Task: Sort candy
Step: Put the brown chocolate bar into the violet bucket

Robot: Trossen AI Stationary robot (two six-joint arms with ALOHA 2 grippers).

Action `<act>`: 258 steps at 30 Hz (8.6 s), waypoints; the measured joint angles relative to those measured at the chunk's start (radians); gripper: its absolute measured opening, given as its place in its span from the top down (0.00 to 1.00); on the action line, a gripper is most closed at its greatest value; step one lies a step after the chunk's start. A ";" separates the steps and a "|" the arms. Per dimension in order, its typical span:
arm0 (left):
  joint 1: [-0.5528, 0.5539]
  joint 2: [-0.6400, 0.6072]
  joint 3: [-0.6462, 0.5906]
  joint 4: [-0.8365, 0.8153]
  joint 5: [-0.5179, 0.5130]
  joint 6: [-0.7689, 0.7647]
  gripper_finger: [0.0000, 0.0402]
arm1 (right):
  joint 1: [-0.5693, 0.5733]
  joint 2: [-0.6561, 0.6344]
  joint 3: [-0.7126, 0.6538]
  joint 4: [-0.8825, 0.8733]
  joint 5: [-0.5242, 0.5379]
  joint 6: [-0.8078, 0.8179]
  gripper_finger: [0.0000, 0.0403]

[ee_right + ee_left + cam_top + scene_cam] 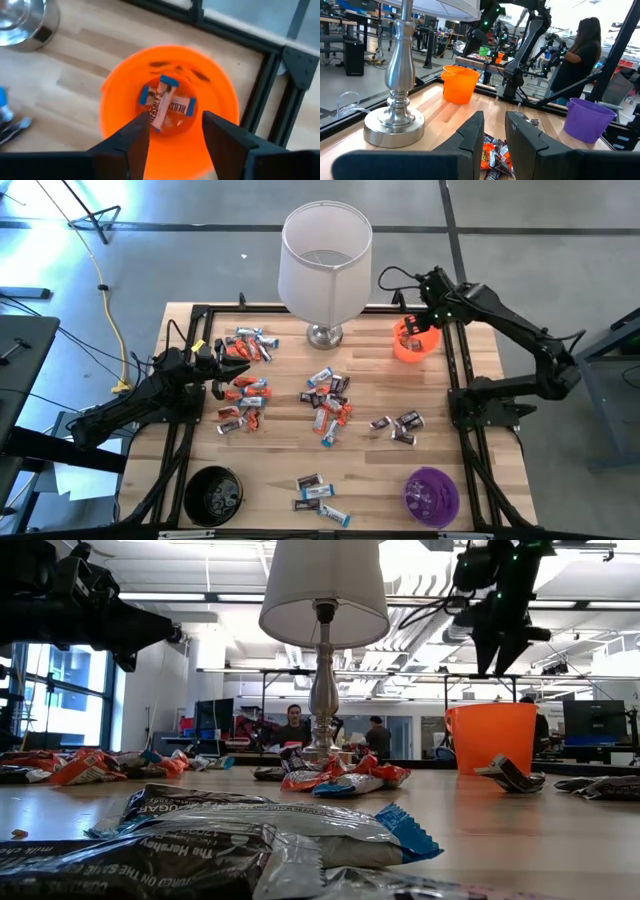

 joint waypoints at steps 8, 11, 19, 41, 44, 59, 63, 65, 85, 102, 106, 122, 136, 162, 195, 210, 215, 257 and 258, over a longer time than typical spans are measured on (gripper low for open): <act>0.000 0.000 0.000 0.000 0.000 0.000 0.84 | 0.165 -0.001 -0.028 -0.279 -0.157 0.186 0.55; 0.000 0.000 0.000 0.000 0.000 0.000 0.84 | 0.310 -0.001 -0.103 -0.291 -0.156 0.275 0.55; 0.000 0.000 0.000 0.000 0.000 0.000 0.84 | 0.652 0.000 -0.294 -0.116 -0.183 0.445 0.55; 0.000 0.000 0.000 0.000 0.000 0.000 0.84 | 0.914 0.061 -0.448 0.216 -0.223 0.437 0.55; 0.000 0.000 0.000 0.000 0.000 0.000 0.84 | 0.918 0.104 -0.448 0.228 -0.226 0.307 0.55; 0.000 0.000 0.000 0.000 0.000 0.000 0.84 | 0.918 0.280 -0.443 0.239 -0.145 -0.029 0.55; 0.000 0.000 0.000 0.000 0.000 0.000 0.84 | 0.917 0.289 -0.446 0.271 -0.085 -0.026 0.55; 0.000 0.000 0.000 0.000 0.000 0.000 0.84 | 0.917 0.288 -0.446 0.291 -0.073 -0.011 0.55; 0.000 0.000 0.000 0.000 0.000 0.000 0.84 | 0.917 0.287 -0.446 0.277 -0.177 0.220 0.95; 0.000 0.000 0.000 0.000 0.000 0.000 0.84 | 0.930 0.287 -0.173 -0.027 -0.197 0.322 0.99; 0.000 0.000 0.000 0.000 0.000 0.000 0.84 | 0.978 0.287 -0.066 -0.135 -0.266 0.441 0.99; 0.000 0.000 0.000 0.000 0.000 0.000 0.84 | 1.476 0.286 0.183 -0.103 -0.366 1.409 0.99; 0.000 0.000 0.000 0.000 0.000 0.000 0.84 | 1.697 0.289 0.182 0.008 -0.315 1.878 0.80; 0.000 0.000 0.000 0.000 0.000 0.000 0.84 | 1.462 0.290 0.068 -0.343 -0.063 0.978 0.64; 0.000 0.000 0.000 0.000 0.000 0.000 0.84 | 1.138 0.290 -0.346 0.160 -0.129 0.278 0.64; 0.000 0.000 0.000 0.000 0.000 0.000 0.84 | 1.112 0.286 -0.458 0.313 -0.138 0.235 0.64; 0.000 0.000 0.000 0.000 0.000 0.000 0.84 | 1.112 0.288 -0.452 0.313 -0.138 0.335 0.66; 0.000 0.000 0.000 0.000 0.000 0.000 0.84 | 1.673 0.366 0.195 0.059 -0.224 1.675 1.00; 0.000 0.000 0.000 0.000 0.000 0.000 0.84 | 1.700 0.378 0.195 0.045 -0.228 1.711 1.00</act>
